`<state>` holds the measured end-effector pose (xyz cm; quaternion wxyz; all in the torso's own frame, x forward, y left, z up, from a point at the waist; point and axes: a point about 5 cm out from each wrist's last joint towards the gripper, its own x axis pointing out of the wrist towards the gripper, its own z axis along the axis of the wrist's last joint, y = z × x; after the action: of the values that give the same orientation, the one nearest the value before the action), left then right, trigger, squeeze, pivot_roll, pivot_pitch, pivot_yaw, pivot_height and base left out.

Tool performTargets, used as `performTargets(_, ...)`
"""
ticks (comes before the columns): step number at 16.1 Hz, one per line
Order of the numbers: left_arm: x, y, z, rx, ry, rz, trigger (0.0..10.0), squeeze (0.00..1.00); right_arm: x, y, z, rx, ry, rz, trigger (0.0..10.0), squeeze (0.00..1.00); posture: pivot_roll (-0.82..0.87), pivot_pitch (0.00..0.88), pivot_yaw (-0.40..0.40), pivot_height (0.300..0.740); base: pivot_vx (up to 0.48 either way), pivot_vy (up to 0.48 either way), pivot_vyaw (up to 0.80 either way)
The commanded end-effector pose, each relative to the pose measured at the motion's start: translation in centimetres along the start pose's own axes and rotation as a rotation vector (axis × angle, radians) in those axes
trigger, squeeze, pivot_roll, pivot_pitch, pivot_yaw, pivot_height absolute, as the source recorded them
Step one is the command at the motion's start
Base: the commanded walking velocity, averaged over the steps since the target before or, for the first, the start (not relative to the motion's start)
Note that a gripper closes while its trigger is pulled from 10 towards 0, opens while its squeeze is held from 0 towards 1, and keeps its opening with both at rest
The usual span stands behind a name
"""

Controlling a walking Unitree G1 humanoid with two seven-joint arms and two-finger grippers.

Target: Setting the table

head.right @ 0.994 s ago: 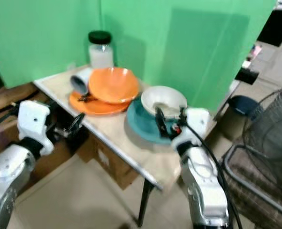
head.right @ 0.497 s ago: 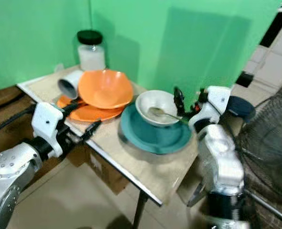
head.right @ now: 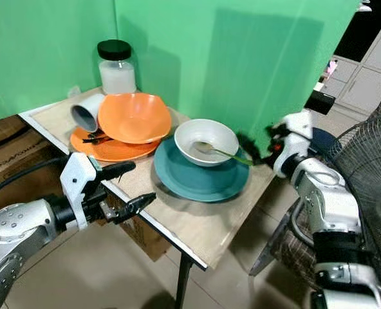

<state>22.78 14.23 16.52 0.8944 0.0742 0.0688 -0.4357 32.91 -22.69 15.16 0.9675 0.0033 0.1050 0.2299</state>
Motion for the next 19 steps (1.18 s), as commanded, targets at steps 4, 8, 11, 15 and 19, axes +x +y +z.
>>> performTargets(4, -0.5, -0.5, -0.5, -0.009, 0.04, -0.046, 10.0, 0.0, 1.2, -0.3, 2.4, -0.107, 0.085, 0.086, 10.0, 1.0, 0.14, 0.0, -0.105, 0.74, 0.0, 0.0, 0.0)
performTargets(8, -1.0, -0.7, -0.9, -0.008, 0.063, -0.049, 10.0, 0.0, 1.3, -0.5, 1.9, -0.133, 0.22, 0.094, 10.0, 1.0, 0.14, 0.0, -0.113, 0.74, 0.0, 0.0, 0.0)
performTargets(11, -1.0, -0.9, -1.0, -0.013, 0.067, -0.061, 10.0, 0.0, 0.9, 0.0, 2.4, -0.167, 0.277, 0.129, 10.0, 0.62, 0.14, 0.0, -0.112, 0.74, 0.0, 0.0, 0.0)
performTargets(15, -0.9, -1.0, -1.1, -0.013, 0.073, -0.079, 10.0, 0.0, 0.8, -0.2, 2.4, -0.156, 0.405, 0.084, 10.0, 0.0, 0.13, 0.0, -0.108, 0.74, 0.0, 0.0, 0.0)
performTargets(19, -0.7, -1.1, -1.1, -0.01, 0.073, -0.088, 10.0, 0.0, 1.0, 0.3, 2.0, -0.104, 0.513, 0.065, 9.2, 0.0, 0.12, 0.0, -0.106, 0.74, 0.0, 0.0, 0.0)
